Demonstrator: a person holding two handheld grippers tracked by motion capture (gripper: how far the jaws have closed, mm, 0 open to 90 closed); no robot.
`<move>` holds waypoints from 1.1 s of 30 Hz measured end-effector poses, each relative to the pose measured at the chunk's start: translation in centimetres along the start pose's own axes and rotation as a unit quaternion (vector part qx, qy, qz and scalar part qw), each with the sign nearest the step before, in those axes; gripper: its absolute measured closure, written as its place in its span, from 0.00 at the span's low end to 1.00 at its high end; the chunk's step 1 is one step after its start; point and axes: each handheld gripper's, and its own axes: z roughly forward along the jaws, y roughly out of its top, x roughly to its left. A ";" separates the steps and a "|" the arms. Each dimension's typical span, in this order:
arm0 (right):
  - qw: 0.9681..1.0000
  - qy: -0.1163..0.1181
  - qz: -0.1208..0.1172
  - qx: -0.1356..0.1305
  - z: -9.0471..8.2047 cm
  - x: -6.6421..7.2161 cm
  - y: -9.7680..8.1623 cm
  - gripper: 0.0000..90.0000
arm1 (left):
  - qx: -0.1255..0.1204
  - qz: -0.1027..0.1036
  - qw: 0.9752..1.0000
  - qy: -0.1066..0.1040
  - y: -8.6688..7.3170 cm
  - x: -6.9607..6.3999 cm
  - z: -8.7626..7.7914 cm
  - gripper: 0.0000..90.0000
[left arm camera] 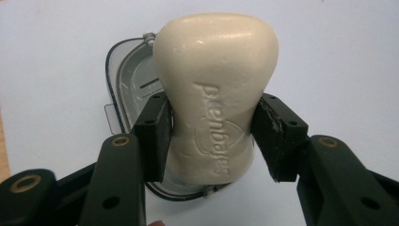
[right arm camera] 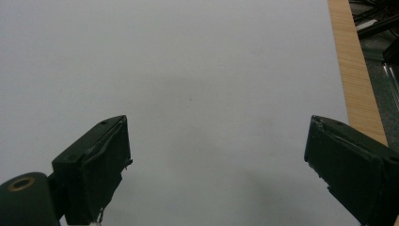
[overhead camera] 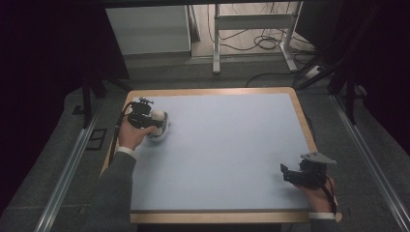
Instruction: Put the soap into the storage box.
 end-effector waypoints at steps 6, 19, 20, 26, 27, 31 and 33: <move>1.000 0.000 -0.001 0.001 0.1 0.0 0.0 0.08 | 0.007 -0.012 1.000 0.002 0.2 0.2 1.1 0.55; 1.000 -0.001 -0.002 0.002 0.1 0.0 -0.1 0.08 | 0.003 -0.022 1.000 0.004 0.3 -0.2 2.5 0.44; 1.000 -0.001 -0.002 0.002 0.1 0.0 -0.1 0.08 | 0.001 -0.019 1.000 0.001 0.3 -0.4 2.5 0.43; 1.000 -0.001 -0.003 0.003 0.1 0.1 -0.1 0.08 | -0.023 -0.006 0.999 -0.022 0.1 -1.4 1.5 0.39; 1.000 -0.001 -0.004 0.003 0.1 0.1 -0.1 0.08 | -0.029 -0.005 0.999 -0.026 0.0 -1.5 1.3 0.39; 1.000 -0.002 -0.003 0.003 0.1 0.1 -0.1 0.08 | -0.049 0.001 0.997 -0.056 -0.4 -1.9 0.0 0.36; 1.000 -0.002 -0.003 0.003 0.1 0.1 -0.1 0.08 | -0.054 0.013 0.996 -0.069 -0.9 -2.4 -0.8 0.34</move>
